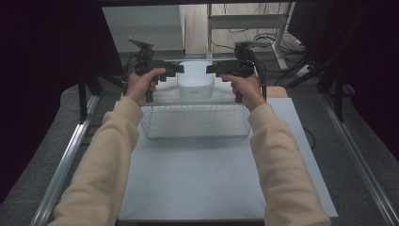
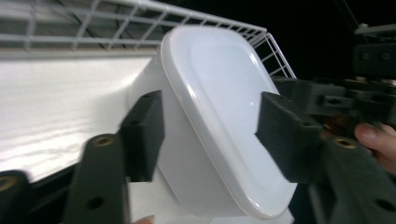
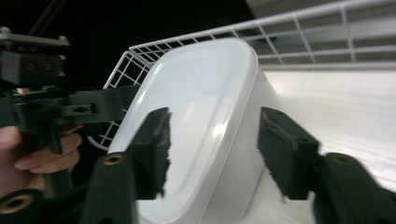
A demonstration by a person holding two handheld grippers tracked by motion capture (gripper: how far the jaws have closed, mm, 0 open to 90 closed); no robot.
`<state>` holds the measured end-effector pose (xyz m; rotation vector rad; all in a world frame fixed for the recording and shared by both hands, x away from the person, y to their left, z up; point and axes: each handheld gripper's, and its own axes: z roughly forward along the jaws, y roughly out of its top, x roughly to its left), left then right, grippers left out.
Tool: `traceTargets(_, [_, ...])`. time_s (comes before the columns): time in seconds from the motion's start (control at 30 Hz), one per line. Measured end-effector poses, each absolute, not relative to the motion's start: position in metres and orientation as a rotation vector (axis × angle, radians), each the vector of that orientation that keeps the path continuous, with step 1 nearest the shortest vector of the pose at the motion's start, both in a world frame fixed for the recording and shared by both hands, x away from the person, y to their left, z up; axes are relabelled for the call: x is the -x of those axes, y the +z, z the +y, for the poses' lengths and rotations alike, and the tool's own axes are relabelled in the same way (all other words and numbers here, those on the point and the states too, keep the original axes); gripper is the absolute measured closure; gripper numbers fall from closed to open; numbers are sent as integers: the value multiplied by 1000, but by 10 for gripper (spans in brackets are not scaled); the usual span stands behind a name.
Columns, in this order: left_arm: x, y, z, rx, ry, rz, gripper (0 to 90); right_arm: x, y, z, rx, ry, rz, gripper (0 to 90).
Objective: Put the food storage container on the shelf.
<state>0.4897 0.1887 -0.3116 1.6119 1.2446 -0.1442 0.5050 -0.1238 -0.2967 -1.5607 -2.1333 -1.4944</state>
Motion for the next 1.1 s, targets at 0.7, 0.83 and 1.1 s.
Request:
traceTargets(0.7, [-404, -284, 202, -1699, 184, 1105, 277, -443, -285, -149, 1274, -1679, -2438, 306])
traceTargets(0.83, [-383, -288, 206, -1706, 249, 1085, 265, -431, -288, -155, 1231, -1705, -2466, 305])
traceTargets(1.1, [-341, -317, 217, -1734, 295, 1045, 238, -392, -304, -177, 1156, -1760, -2543, 289])
